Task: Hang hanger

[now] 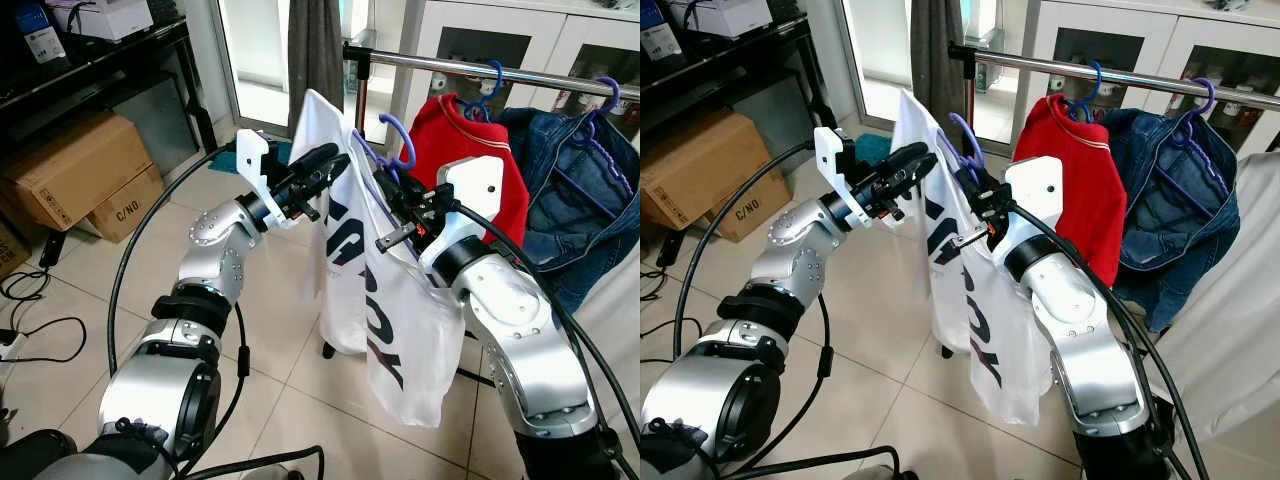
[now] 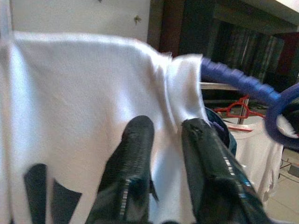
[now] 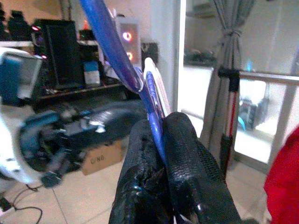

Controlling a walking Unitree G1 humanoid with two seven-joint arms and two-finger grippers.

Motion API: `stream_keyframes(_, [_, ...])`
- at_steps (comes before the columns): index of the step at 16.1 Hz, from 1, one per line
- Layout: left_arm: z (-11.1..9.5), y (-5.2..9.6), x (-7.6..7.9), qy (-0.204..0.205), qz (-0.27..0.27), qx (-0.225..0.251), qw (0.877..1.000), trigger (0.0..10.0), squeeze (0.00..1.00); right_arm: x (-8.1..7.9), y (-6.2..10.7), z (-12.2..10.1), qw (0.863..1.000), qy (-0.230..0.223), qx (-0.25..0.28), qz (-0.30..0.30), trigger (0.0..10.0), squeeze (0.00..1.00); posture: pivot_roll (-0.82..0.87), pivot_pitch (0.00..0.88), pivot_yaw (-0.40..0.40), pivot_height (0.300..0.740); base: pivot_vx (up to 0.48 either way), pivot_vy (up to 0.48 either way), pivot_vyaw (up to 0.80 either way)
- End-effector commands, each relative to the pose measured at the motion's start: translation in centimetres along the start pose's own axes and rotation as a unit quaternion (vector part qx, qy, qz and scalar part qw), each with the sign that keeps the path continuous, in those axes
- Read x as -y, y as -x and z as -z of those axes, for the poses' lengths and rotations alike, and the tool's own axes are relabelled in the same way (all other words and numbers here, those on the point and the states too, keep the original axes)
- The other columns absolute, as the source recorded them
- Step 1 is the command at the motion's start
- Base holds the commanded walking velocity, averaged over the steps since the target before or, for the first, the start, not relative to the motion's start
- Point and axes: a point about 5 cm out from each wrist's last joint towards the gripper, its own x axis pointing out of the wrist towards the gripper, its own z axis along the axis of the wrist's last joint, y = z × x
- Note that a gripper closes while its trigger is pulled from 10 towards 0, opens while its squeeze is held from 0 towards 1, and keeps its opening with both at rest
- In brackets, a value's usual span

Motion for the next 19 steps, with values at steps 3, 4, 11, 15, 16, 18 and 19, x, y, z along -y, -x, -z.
stream_keyframes(3, [-0.7,-0.7,0.2,-0.019,0.03,-0.001,0.999,0.0,0.0,-0.2,-0.1,-1.5,0.999,0.011,0.029,-0.009,0.0,0.0,-0.1,0.0,0.093,0.74,0.0,0.0,0.0])
stream_keyframes(4, [-0.7,-0.7,0.3,-0.021,0.035,-0.002,0.999,0.7,0.0,-0.3,-0.1,-1.5,0.999,0.011,0.029,-0.01,0.0,0.0,-0.11,0.0,0.093,0.74,0.0,0.0,0.0])
stream_keyframes(11, [0.1,-0.7,1.1,-0.036,0.051,-0.015,0.998,10.0,1.0,-0.7,-0.1,-1.4,0.999,0.009,0.026,-0.018,0.0,0.0,-0.1,0.0,0.092,0.74,0.0,0.0,0.0])
stream_keyframes(15, [0.1,-0.4,1.3,-0.056,0.023,-0.002,0.998,10.0,1.0,-0.8,-0.2,-1.4,0.999,0.009,0.026,-0.019,0.0,0.0,-0.11,0.0,0.106,0.74,0.0,0.0,0.0])
stream_keyframes(16, [0.1,-0.2,1.4,-0.061,0.012,0.008,0.998,10.0,0.85,-0.8,-0.2,-1.4,0.999,0.01,0.026,-0.017,0.0,0.0,-0.11,0.0,0.112,0.74,0.0,0.0,0.0])
stream_keyframes(18, [0.0,0.2,1.9,-0.099,-0.013,0.017,0.995,10.0,0.0,-0.7,0.0,-1.3,1.0,0.007,0.024,-0.01,0.0,0.0,-0.1,0.0,0.119,0.74,0.0,0.0,0.0])
stream_keyframes(19, [0.2,0.5,1.9,-0.158,-0.051,-0.007,0.986,10.0,0.0,-0.8,0.1,-0.8,1.0,-0.002,0.018,0.002,0.0,0.0,-0.09,0.0,0.13,0.74,0.0,0.0,0.0])
